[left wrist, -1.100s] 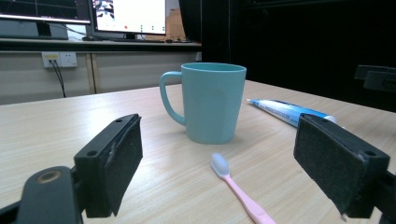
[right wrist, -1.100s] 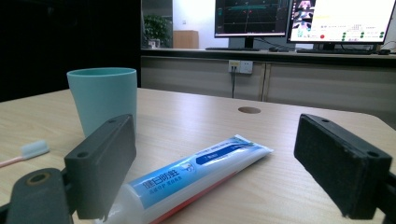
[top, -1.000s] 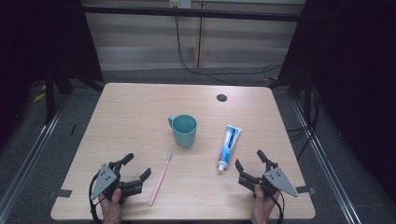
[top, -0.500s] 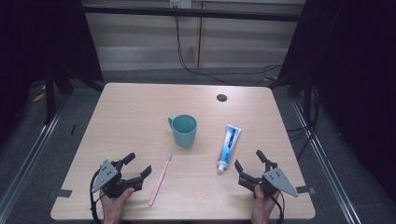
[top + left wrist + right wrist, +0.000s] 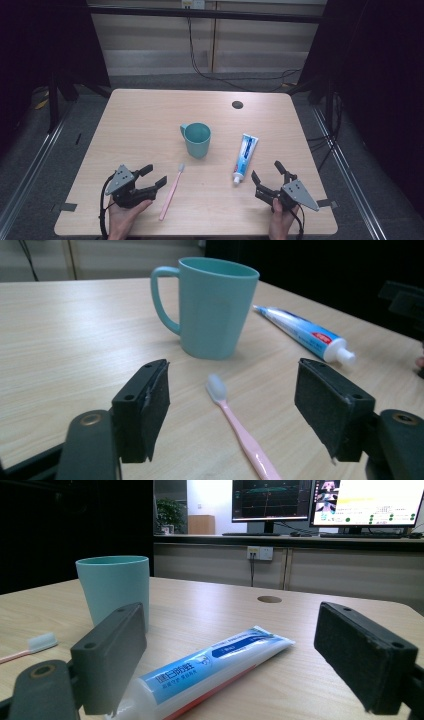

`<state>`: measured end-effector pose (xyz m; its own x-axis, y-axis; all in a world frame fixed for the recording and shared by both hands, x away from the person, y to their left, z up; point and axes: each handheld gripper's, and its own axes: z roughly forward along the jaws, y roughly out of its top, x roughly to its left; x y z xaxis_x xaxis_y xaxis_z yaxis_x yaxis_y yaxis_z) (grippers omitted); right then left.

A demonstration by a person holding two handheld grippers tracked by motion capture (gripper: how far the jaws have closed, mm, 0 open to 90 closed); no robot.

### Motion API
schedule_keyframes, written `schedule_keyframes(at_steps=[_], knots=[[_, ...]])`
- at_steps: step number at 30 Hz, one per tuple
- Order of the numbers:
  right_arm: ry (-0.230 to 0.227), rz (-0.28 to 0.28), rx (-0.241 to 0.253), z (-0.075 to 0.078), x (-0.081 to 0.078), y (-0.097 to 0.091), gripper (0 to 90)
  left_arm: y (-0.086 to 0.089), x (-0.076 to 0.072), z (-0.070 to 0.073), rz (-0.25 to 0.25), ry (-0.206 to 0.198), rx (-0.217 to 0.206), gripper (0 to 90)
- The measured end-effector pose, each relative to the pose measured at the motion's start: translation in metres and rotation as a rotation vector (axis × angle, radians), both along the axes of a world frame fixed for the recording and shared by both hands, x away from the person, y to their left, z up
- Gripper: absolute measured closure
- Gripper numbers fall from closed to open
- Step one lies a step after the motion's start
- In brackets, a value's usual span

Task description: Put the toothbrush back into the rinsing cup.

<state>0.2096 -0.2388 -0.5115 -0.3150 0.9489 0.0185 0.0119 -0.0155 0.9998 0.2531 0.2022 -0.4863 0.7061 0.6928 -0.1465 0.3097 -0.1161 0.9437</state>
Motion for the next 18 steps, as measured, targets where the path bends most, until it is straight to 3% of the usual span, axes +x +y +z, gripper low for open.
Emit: schedule_keyframes(at_steps=[1,11,12,18], knots=[[-0.001,-0.001,0.001,0.000,0.000,0.000,12.8,0.000,0.001,0.001,-0.018,0.006,0.013,30.8],[0.000,-0.023,-0.001,0.000,0.000,0.001,12.9,0.000,0.001,0.004,-0.025,0.058,0.028,33.5],[0.001,-0.024,0.000,0.000,0.000,0.001,12.8,0.000,0.002,0.007,-0.030,0.076,0.059,33.3],[0.001,-0.022,0.001,0.000,0.000,0.001,12.8,-0.004,0.003,0.013,-0.078,0.110,0.094,38.1]])
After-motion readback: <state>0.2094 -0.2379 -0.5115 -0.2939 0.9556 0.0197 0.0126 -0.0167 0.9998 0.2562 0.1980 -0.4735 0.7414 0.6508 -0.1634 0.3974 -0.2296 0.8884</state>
